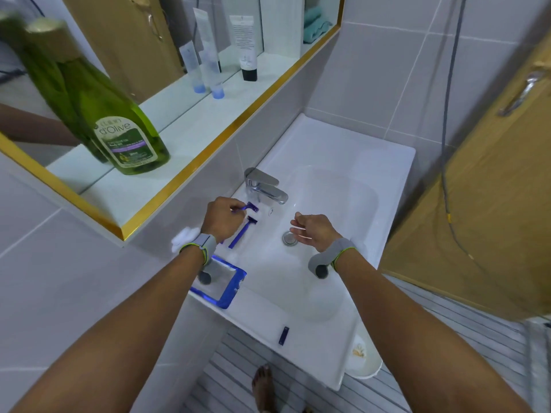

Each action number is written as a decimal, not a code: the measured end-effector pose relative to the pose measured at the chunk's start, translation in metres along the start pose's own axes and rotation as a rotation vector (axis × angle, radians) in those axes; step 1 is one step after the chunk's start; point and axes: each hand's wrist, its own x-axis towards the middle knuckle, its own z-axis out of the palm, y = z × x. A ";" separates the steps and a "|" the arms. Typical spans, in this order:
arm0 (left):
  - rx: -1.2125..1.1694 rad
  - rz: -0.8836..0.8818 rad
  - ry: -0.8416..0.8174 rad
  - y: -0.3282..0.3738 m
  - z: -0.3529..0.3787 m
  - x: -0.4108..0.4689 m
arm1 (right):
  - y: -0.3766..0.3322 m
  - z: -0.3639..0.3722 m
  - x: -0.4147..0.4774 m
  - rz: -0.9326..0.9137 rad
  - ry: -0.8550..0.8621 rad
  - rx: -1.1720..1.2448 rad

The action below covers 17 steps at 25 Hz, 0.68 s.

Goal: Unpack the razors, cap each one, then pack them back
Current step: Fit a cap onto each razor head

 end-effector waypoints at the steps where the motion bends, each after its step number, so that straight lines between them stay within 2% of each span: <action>1: 0.026 -0.053 0.011 -0.016 0.004 0.005 | 0.004 0.006 0.006 0.002 0.029 -0.035; 3: 0.073 -0.109 0.018 -0.040 0.013 0.018 | 0.011 0.022 0.020 0.027 0.058 -0.087; 7: 0.236 -0.040 -0.058 -0.060 0.036 0.052 | 0.020 0.053 0.056 0.058 0.053 -0.146; 10: 0.260 -0.003 -0.086 -0.062 0.050 0.074 | 0.018 0.072 0.077 0.171 0.062 -0.106; 13: 0.264 0.034 -0.138 -0.068 0.061 0.087 | 0.019 0.080 0.090 0.181 0.098 -0.028; 17: 0.266 0.006 -0.003 -0.081 0.060 0.090 | 0.025 0.080 0.096 0.201 0.098 0.008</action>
